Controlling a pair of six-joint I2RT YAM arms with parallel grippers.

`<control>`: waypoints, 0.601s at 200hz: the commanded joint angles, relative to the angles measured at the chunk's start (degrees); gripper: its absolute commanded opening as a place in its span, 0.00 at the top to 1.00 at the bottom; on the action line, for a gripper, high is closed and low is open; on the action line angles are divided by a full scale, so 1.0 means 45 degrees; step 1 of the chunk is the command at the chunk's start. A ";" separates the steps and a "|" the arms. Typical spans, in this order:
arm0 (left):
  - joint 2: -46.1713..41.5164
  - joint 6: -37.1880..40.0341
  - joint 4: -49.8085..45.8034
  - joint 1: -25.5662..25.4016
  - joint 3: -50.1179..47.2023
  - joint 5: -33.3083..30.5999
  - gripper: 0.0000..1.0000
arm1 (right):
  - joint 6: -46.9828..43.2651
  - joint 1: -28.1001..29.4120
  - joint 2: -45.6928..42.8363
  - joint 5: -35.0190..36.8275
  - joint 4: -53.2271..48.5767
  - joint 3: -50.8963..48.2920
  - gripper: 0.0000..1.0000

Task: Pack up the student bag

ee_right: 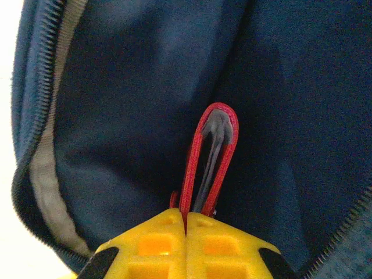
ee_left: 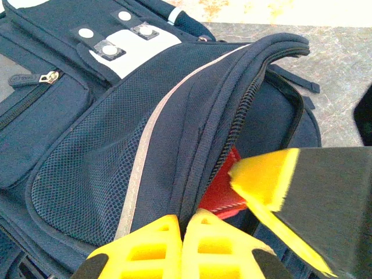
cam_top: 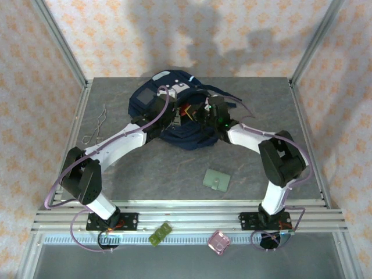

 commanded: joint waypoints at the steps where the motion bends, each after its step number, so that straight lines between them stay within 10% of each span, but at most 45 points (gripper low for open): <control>1: -0.0642 -0.0450 0.1231 -0.0196 0.0398 0.0373 1.00 | 0.0255 0.0525 0.0629 -0.0205 0.0497 0.0721 1.00; 120: -0.0672 -0.0468 0.1113 -0.0166 0.0345 -0.0039 1.00 | -0.2491 0.0741 0.0476 0.0933 -0.4836 0.1825 0.63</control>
